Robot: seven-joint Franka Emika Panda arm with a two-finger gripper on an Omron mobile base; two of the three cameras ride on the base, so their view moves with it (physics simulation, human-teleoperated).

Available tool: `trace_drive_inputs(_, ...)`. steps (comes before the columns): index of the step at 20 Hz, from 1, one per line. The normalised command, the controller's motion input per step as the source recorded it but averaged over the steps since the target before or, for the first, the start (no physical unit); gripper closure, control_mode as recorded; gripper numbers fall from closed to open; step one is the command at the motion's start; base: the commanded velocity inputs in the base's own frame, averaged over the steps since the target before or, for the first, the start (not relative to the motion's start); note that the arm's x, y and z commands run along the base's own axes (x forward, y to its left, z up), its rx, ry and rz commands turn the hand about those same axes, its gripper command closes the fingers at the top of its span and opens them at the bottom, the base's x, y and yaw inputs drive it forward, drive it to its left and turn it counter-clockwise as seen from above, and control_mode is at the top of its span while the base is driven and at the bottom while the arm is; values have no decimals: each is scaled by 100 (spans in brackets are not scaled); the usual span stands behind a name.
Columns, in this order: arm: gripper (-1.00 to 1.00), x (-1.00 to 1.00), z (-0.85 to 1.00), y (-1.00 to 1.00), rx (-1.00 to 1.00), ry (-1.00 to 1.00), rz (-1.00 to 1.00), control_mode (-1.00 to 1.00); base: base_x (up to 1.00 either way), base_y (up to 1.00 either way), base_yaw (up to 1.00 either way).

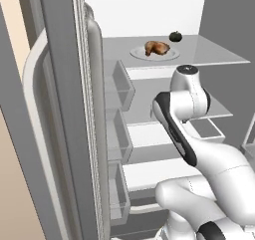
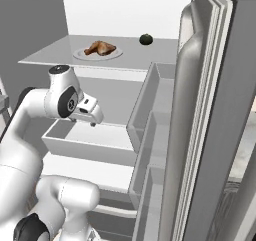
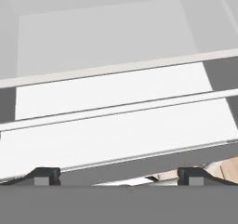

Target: Retrieve the chicken drumstick from the fridge and place it on the saucepan with marinade on the stove.

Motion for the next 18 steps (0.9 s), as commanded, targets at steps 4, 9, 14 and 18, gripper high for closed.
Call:
trace_drive_inputs(4, -100, -10, 40, 3, -1, -32, 0, -100, 0, 0, 0)
trace_drive_inputs(9, -100, -7, 94, 23, 0, -34, -3, -100, 0, 0, 0)
trace_drive_inputs(14, -100, -4, 100, 28, 3, -23, -6, -100, 0, 0, 0)
trace_drive_inputs(18, -100, -1, 100, 9, 5, -26, -13, -100, 0, 0, 0)
